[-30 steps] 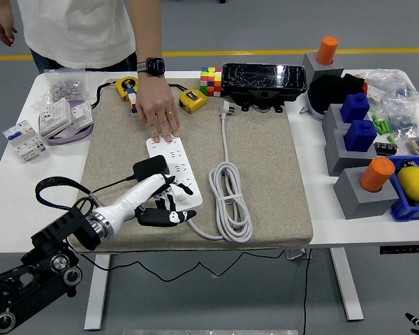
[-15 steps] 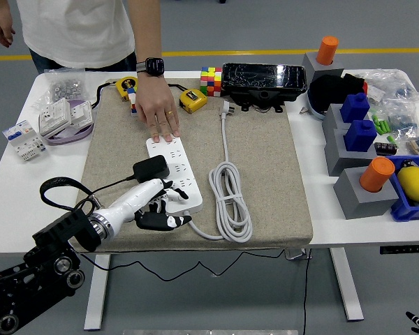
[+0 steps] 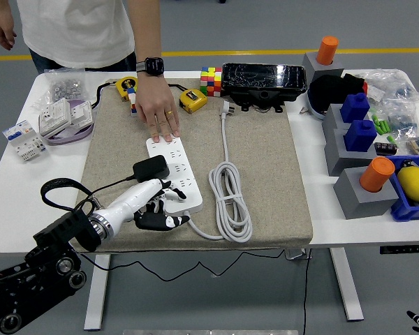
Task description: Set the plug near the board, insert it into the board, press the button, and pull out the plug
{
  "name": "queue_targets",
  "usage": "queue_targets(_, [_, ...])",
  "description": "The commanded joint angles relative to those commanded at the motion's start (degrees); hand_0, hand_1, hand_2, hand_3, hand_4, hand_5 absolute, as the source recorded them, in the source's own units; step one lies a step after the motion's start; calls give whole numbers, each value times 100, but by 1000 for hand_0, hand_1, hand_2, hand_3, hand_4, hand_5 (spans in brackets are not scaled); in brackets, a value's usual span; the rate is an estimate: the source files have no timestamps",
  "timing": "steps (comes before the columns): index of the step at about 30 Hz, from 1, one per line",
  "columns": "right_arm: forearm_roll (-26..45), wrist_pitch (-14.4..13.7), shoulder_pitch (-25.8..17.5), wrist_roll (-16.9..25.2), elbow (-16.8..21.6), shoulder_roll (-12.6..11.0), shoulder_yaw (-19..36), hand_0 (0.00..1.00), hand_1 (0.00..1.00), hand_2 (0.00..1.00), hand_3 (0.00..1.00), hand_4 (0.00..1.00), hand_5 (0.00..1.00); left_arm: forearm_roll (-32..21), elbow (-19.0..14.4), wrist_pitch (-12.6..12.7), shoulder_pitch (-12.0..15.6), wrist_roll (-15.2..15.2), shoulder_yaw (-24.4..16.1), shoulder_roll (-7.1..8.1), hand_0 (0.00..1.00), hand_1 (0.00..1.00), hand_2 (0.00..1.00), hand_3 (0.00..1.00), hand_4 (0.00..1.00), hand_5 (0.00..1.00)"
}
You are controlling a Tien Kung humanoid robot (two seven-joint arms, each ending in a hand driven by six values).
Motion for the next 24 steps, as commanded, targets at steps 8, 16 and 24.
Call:
queue_targets(8, [1,3,-21,3,2,9,-1,562,640,625,604,968,500,-6,144,128,-20,-43,52,-78,89,79,161,703,856,372])
queue_targets(16, [-2,4,-23,2,-1,18,27,562,640,624,603,968,501,18,202,120,-37,11,90,-117,87,79,160,720,864,366])
queue_targets(24, [-8,4,-33,3,2,22,35,563,640,624,603,967,501,145,301,108,-39,58,97,-133,87,79,159,722,865,364])
